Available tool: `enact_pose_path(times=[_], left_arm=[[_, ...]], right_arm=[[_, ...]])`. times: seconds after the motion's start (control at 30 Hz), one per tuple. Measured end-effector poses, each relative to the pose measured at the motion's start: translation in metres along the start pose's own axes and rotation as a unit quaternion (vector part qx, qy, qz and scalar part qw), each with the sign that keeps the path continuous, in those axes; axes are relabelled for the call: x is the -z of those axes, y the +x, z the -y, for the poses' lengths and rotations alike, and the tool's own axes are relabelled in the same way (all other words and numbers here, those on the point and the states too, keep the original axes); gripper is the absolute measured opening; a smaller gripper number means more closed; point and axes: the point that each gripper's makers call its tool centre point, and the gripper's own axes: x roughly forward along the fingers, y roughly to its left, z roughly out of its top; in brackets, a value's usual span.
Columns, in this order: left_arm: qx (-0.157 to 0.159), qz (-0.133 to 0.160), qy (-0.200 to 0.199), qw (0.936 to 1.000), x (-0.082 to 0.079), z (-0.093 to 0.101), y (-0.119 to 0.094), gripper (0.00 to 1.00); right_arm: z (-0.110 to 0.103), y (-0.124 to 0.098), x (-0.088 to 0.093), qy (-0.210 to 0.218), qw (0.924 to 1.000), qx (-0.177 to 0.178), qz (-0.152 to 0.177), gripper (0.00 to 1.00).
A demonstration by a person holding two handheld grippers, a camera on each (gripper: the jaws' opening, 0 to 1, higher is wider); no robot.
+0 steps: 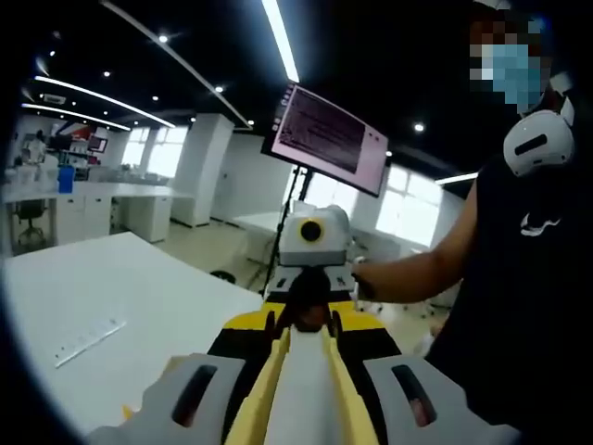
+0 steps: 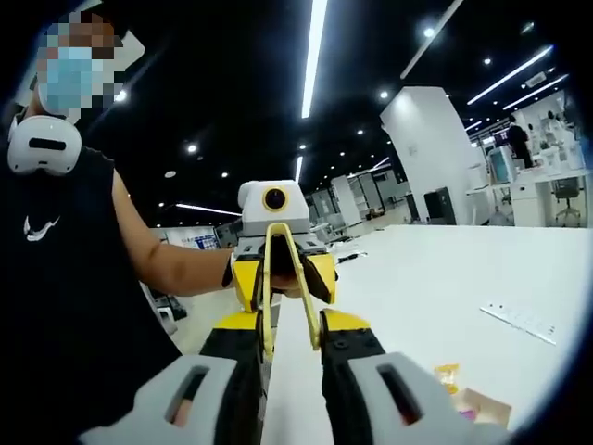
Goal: Place the target food into the container with the food tongs after gripping and lifting it, then release it inside without dropping or visibly crushing the food.
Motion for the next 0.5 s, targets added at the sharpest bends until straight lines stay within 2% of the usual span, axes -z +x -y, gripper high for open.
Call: enact_pose_path(times=[0.03,0.13,0.27,0.37,0.43,0.5], left_arm=[[-0.001,-0.007,0.004,1.0,0.003,0.0,0.0,0.2],[0.001,-0.013,-0.007,0.9999,0.008,-0.003,-0.002,0.19],[-0.024,-0.014,0.015,0.9995,0.009,-0.013,-0.004,0.22],[-0.015,-0.014,0.009,0.9998,0.009,-0.01,-0.003,0.19],[0.015,-0.019,-0.017,0.9996,0.012,0.0,-0.002,0.15],[0.005,-0.018,-0.007,0.9998,0.012,-0.004,-0.002,0.15]], right_arm=[[-0.001,0.001,0.003,-0.013,0.9999,-0.002,-0.008,0.19],[-0.004,0.001,0.005,-0.01,0.9998,-0.008,-0.014,0.11],[0.0,-0.001,0.006,-0.012,0.9998,0.0,-0.015,0.08],[0.001,-0.002,0.005,-0.019,0.9998,0.001,-0.01,0.06],[0.001,-0.002,0.004,-0.019,0.9997,-0.001,-0.012,0.06],[-0.001,-0.003,0.006,-0.014,0.9998,-0.004,-0.016,0.06]])
